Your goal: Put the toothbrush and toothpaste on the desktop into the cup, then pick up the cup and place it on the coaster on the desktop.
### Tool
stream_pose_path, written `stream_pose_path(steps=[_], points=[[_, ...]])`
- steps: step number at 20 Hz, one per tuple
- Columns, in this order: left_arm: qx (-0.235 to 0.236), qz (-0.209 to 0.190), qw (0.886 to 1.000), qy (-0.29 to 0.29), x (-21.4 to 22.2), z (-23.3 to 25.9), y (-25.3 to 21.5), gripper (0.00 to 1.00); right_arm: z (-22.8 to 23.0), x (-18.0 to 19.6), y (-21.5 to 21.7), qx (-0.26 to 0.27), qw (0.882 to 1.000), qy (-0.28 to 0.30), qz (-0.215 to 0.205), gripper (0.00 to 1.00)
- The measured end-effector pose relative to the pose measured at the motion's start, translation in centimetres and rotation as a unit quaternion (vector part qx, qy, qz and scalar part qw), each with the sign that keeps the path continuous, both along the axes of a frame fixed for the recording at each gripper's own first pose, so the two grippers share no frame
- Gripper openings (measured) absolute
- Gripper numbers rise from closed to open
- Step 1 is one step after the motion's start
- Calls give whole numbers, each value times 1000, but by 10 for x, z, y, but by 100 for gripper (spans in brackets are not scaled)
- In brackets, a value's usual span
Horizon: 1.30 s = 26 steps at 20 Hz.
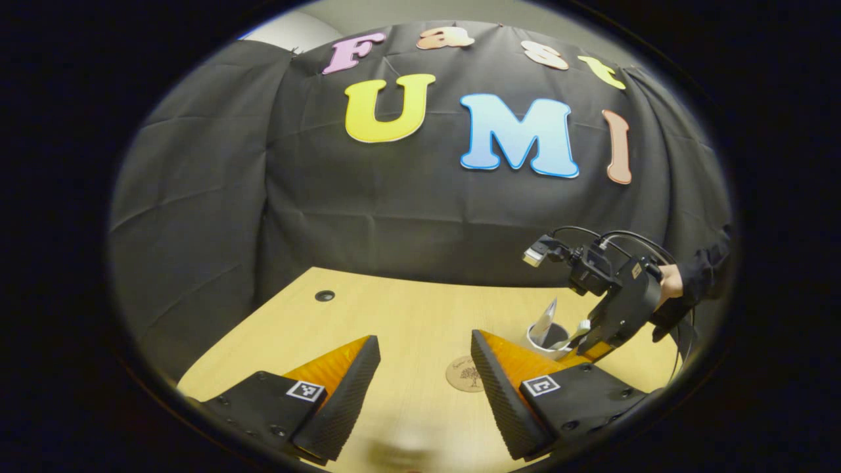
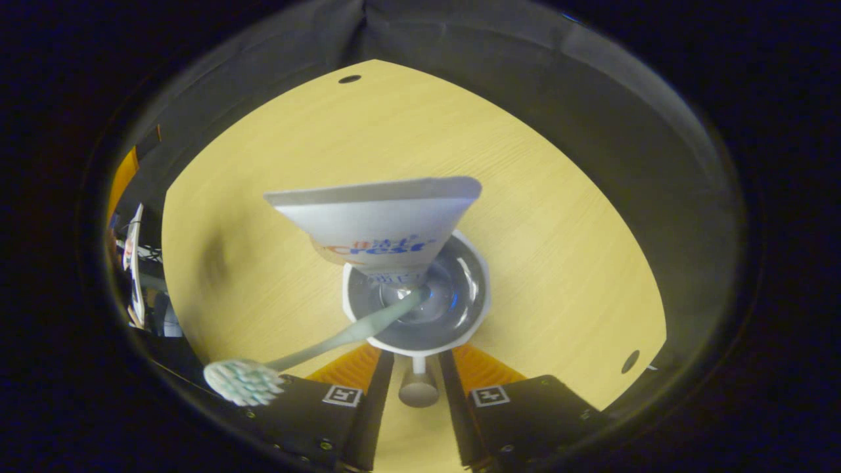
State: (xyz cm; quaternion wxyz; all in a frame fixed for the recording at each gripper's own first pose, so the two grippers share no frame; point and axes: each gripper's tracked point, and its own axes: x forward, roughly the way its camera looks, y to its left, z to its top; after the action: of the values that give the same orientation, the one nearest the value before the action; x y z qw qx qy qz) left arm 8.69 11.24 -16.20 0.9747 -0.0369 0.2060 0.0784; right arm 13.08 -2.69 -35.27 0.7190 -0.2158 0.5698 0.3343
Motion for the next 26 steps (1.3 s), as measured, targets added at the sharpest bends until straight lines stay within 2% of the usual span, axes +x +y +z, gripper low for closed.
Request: stream_pose_path(steps=[1, 2, 4, 6, 9, 10, 12, 14, 15, 20, 26], points=[[-2, 2, 1000, 1, 1, -2, 0, 94, -2, -1, 0, -3, 1000, 2, 2, 45], [-4, 4, 1000, 3, 1, -3, -1, 94, 0, -2, 0, -4, 1000, 4, 6, 51], [-13, 6, 1000, 4, -1, -6, -2, 93, -3, 2, -1, -10, 1000, 0, 6, 27], [-21, 12, 1000, 6, -2, -9, -1, 96, -1, 1, 0, -10, 1000, 3, 2, 28], [-25, 20, 999, 8, -3, -11, 0, 94, -6, 1, 0, -12, 1000, -2, 6, 21], [-25, 20, 999, 7, -2, -12, 1, 96, -4, 1, 0, -12, 1000, -3, 7, 21], [-24, 20, 999, 2, -1, -9, 1, 93, -4, 2, 0, -11, 1000, -5, 7, 21], [-21, 19, 1000, 6, -3, -12, 2, 95, -4, 3, 0, -12, 1000, -8, 10, 21], [-23, 19, 1000, 6, -3, -11, 1, 93, -4, 3, -1, -13, 1000, -11, 11, 23], [-25, 19, 999, 6, -6, -10, 2, 93, 1, 3, 3, -7, 1000, -10, 8, 21], [-24, 19, 1000, 5, -10, -8, 8, 93, 15, 4, 27, 25, 1000, -7, -10, 21]])
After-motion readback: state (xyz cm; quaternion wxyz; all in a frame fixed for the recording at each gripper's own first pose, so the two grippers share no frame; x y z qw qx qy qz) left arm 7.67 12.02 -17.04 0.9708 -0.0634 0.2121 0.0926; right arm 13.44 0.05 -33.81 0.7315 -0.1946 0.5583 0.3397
